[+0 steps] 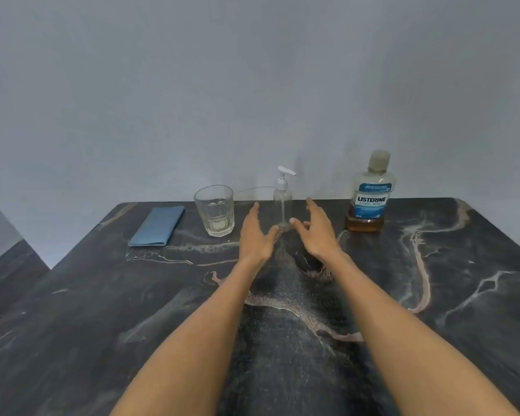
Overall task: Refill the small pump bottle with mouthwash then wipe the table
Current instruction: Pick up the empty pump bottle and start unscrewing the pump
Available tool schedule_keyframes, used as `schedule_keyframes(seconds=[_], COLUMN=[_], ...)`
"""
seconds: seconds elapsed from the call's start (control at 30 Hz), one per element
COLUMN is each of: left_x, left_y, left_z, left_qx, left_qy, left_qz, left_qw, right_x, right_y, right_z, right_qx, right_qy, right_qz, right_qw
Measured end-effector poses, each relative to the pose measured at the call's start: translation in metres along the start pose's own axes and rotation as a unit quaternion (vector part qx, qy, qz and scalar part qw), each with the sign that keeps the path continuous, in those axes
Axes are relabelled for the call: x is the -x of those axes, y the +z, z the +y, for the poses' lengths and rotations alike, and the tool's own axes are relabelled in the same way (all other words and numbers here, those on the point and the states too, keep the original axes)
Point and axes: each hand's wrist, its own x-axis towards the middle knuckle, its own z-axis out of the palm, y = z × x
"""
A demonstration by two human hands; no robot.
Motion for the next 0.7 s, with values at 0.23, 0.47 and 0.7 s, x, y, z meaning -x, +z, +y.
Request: schedule_keyframes(seconds=[0.23,0.47,0.7], left_x=[-0.022,-0.02,0.001], left_y=[0.02,0.026,0.009], left_z=[-0.008,-0.01,0.007], left_qx=[-0.011,0.025,0.018], left_qy=[0.018,0.006,0.026], left_qz=[-0.043,-0.034,-0.018], left_qw=[0.999,0.999,0.999], right_x=[-0.017,-0.017,0.0], right_y=[0.016,0.015,0.006], right_z=[0.01,0.014,-0.007], right_qx=[-0.037,-0.029,-0.009], right_qy=[-0.006,-0.036,-0.067], right_qz=[-0.003,0.004,0.013], right_qw=[0.999,0.999,0.998])
